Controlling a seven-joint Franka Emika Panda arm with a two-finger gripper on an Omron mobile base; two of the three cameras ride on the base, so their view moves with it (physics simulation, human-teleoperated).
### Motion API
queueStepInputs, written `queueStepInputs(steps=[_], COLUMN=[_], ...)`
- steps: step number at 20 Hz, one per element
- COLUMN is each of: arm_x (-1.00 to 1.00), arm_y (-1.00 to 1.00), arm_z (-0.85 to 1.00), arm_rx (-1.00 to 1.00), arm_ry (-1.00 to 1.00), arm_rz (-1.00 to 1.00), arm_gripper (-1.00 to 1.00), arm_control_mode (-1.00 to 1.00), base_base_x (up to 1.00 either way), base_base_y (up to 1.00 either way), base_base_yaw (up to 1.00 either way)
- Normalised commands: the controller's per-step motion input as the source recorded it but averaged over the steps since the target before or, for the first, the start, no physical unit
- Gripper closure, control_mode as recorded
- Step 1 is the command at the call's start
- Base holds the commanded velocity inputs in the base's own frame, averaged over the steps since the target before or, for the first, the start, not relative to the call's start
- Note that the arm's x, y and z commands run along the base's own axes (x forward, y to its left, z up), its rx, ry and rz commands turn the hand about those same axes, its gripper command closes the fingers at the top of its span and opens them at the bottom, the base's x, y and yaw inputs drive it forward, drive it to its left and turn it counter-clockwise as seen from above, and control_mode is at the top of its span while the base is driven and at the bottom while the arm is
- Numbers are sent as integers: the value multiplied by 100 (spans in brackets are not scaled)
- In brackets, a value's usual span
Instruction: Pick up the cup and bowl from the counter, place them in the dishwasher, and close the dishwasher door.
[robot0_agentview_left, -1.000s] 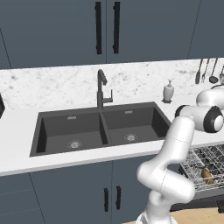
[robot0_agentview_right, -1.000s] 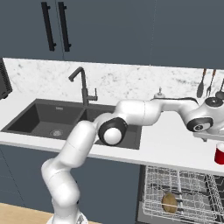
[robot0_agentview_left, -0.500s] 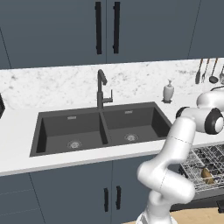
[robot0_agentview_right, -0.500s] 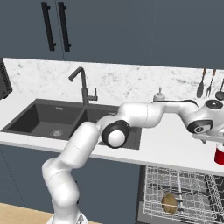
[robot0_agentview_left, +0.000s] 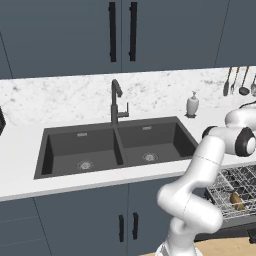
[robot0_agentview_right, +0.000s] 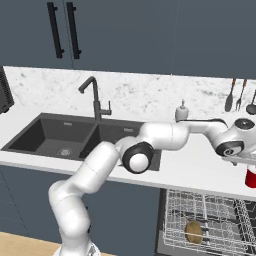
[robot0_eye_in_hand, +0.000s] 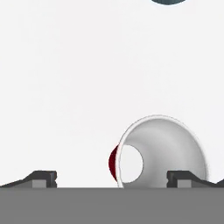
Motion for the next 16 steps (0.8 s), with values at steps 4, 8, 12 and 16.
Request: queueStepInputs(steps=[4, 8, 12, 16], arm_x=[1, 0, 0, 0], arm_y=[-28, 0, 0, 1], arm_z=[0, -2, -16, -33], arm_rx=[7, 5, 3, 4], arm_ry=[0, 1, 2, 0], arm_rz=[0, 0, 0, 0], arm_gripper=[-100, -100, -100, -100], arm_control_mode=[-100, -100, -100, -100], base_base_x=[0, 0, 0, 0], base_base_y=[0, 0, 0, 0], base_base_yaw=[0, 0, 0, 0])
